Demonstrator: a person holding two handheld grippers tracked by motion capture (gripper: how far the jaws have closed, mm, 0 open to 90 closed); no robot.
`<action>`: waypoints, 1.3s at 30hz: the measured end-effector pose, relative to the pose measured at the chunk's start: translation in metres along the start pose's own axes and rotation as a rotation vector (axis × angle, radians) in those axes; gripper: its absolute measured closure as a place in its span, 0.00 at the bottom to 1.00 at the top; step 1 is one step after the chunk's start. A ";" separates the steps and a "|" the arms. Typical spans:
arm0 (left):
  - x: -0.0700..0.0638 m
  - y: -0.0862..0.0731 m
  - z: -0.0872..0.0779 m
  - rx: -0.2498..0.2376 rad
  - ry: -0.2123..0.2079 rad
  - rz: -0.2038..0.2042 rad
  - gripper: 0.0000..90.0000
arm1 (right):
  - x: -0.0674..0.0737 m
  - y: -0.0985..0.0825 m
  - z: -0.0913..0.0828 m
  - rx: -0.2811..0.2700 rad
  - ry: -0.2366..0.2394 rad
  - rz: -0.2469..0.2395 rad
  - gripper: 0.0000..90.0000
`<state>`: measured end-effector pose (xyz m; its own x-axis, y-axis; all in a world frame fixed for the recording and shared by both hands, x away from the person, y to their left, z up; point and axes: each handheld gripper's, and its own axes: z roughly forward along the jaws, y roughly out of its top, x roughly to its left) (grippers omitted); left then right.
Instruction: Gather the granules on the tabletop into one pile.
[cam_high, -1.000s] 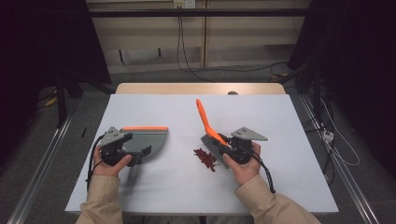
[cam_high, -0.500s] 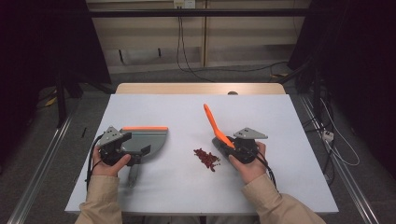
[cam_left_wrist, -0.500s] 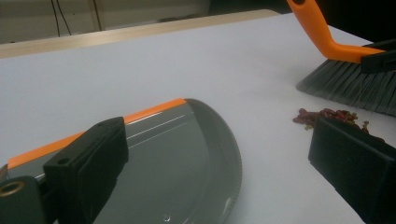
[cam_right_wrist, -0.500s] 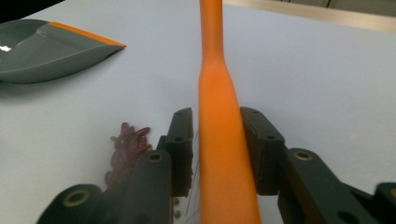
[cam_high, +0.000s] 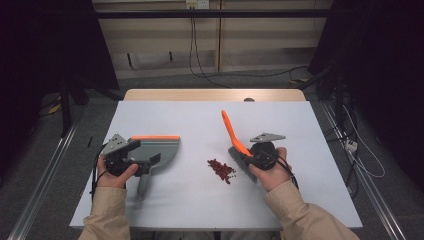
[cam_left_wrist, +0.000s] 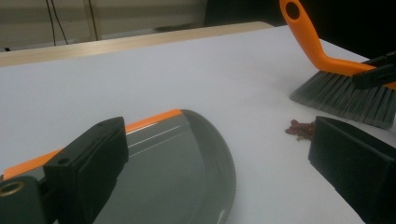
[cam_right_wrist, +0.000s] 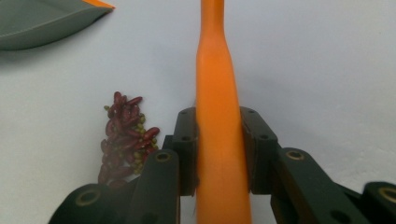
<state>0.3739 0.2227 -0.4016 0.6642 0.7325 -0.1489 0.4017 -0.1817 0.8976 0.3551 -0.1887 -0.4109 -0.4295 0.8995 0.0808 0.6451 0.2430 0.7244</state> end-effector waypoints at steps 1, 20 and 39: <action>0.000 0.000 0.000 0.002 -0.002 0.003 0.05 | -0.001 0.001 0.000 0.008 0.002 0.010 0.79; -0.003 0.001 -0.002 0.000 0.009 0.017 0.05 | 0.033 0.002 0.021 -0.128 -0.021 0.109 0.79; -0.003 0.000 0.000 0.015 0.014 0.021 0.05 | 0.040 0.010 0.024 -0.181 -0.001 0.097 0.79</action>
<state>0.3717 0.2207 -0.4014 0.6635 0.7378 -0.1243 0.3975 -0.2069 0.8940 0.3596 -0.1421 -0.4171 -0.3703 0.9158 0.1553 0.5595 0.0864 0.8243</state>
